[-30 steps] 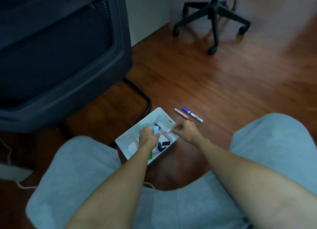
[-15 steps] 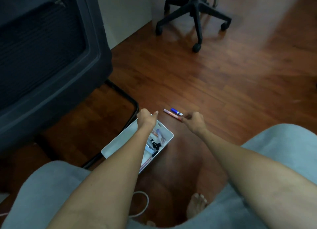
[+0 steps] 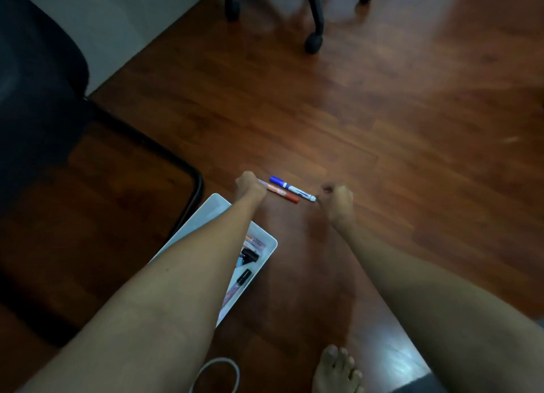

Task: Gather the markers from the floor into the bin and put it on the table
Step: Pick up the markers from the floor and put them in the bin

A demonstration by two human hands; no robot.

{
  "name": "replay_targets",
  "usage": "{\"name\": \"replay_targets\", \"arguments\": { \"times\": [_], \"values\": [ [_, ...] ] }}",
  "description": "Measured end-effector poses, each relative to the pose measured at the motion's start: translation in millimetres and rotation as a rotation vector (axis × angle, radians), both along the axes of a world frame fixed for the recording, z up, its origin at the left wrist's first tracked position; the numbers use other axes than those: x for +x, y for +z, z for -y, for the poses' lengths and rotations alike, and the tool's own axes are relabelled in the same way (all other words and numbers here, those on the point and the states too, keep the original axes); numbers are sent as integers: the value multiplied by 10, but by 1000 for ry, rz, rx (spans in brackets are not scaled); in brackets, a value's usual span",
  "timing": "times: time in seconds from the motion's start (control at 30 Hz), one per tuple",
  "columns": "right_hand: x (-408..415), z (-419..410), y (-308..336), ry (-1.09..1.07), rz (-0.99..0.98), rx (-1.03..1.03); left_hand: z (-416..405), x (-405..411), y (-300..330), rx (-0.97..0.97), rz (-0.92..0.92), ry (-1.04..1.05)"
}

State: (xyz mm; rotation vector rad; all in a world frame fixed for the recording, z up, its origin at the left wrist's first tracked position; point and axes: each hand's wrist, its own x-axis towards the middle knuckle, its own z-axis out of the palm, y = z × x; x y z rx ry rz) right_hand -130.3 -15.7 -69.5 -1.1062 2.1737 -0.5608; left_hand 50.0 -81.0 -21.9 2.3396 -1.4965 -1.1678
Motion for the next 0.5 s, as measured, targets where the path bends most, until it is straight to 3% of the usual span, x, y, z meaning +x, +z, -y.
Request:
{"name": "replay_targets", "arguments": {
  "times": [0.17, 0.3, 0.5],
  "values": [
    [-55, 160, -218, 117, -32, 72, 243, -23, -256, 36, 10, 21],
    [-24, 161, -277, 338, -147, 164, 345, -115, -462, 89, -110, 89],
    [80, 44, -294, 299, -257, 185, 320, -94, -590, 145, -146, 128]
  ]
}}
